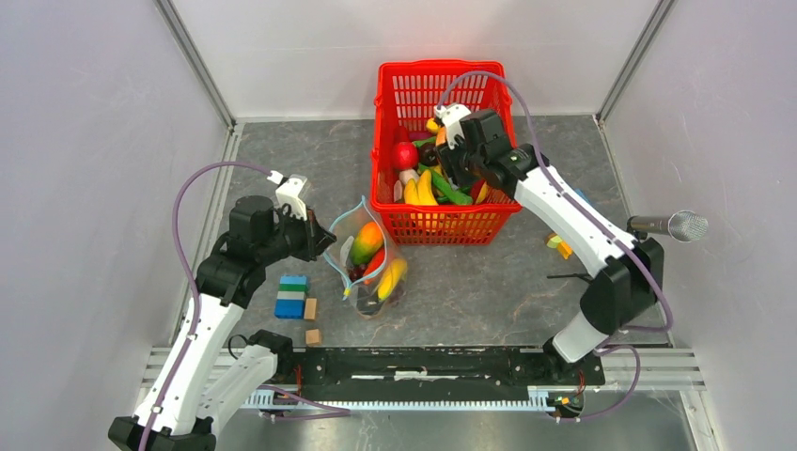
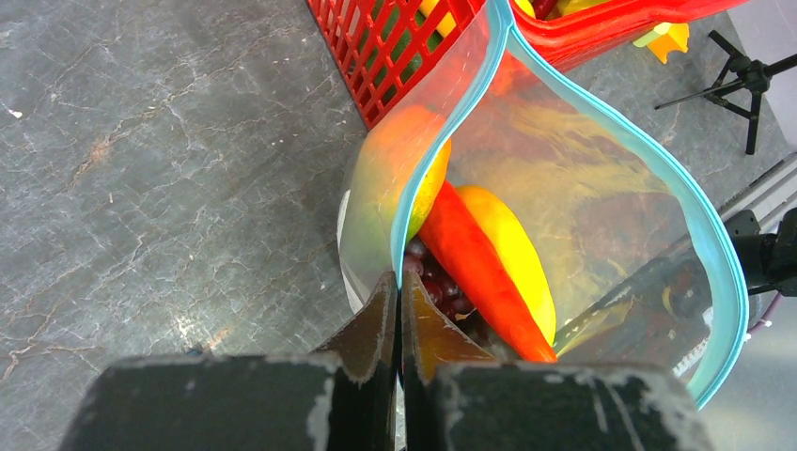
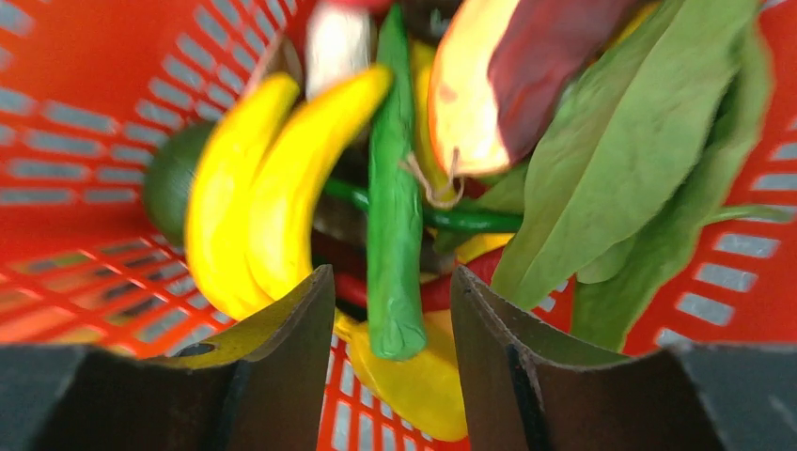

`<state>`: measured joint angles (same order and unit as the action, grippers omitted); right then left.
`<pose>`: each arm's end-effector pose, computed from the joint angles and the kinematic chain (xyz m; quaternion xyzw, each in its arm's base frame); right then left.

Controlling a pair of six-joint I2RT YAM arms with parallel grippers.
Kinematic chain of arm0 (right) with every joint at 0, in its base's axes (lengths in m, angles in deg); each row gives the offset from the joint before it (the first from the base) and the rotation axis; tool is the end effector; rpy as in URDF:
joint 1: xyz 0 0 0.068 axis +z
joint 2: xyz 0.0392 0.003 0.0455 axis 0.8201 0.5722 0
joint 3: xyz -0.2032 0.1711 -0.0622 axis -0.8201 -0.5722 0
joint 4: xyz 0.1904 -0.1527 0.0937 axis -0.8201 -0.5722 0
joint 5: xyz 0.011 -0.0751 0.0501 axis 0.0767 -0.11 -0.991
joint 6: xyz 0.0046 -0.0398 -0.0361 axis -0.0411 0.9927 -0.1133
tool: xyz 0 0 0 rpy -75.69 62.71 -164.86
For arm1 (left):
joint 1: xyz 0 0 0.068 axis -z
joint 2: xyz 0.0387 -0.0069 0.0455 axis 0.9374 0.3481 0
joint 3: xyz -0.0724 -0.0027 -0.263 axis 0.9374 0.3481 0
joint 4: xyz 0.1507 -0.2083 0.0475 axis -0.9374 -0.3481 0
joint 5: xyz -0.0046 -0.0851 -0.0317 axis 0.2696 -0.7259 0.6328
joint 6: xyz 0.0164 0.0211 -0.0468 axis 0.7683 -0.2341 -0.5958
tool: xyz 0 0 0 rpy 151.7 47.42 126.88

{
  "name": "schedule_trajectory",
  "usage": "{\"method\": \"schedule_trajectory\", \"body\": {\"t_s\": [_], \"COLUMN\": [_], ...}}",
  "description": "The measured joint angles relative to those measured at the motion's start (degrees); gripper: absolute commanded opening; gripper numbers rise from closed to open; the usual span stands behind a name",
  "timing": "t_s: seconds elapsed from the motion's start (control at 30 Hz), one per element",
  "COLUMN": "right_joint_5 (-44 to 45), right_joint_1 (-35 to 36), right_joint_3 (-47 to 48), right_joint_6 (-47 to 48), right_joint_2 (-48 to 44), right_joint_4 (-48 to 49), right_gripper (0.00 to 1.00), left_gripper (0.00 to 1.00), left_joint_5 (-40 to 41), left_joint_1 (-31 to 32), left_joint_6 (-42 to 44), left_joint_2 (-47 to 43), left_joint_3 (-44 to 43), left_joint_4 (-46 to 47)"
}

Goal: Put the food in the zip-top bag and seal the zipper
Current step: Pick up the fake vegetable from the bin.

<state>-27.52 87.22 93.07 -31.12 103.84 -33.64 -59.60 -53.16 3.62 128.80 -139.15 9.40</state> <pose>0.3034 0.1869 0.3604 -0.2259 0.8642 0.0898 0.4406 0.1466 -0.0560 0.3318 0.1270 0.8520 -0.2607 0.4359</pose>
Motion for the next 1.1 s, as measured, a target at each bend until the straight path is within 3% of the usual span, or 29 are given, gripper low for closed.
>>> {"method": "schedule_trajectory", "body": {"t_s": [0.43, 0.73, 0.83, 0.93, 1.1], "right_joint_5": [-11.65, -13.99, -13.77, -13.44, -14.1], "right_joint_1": [-4.81, -4.83, -4.87, -4.9, -5.33], "right_joint_3": [6.1, 6.1, 6.1, 6.1, 6.21], "right_joint_6": [13.46, 17.84, 18.53, 18.73, 18.73], "right_joint_2": [11.04, 14.97, 16.41, 16.55, 15.5], "right_joint_4": [-13.18, -17.88, -18.08, -18.01, -17.94], "right_gripper": [0.66, 0.59, 0.35, 0.27, 0.22], "left_gripper": [0.05, 0.05, 0.05, 0.05, 0.05], "left_joint_5": [0.0, 0.0, 0.02, 0.02, 0.04], "left_joint_1": [0.0, 0.0, 0.0, 0.0, 0.0], "left_joint_6": [0.0, 0.02, 0.02, 0.02, 0.02], "left_joint_2": [0.02, 0.15, 0.13, 0.13, 0.02], "left_joint_3": [0.0, 0.0, 0.0, 0.0, 0.0], "left_joint_4": [0.0, 0.0, 0.0, -0.02, -0.02]}}
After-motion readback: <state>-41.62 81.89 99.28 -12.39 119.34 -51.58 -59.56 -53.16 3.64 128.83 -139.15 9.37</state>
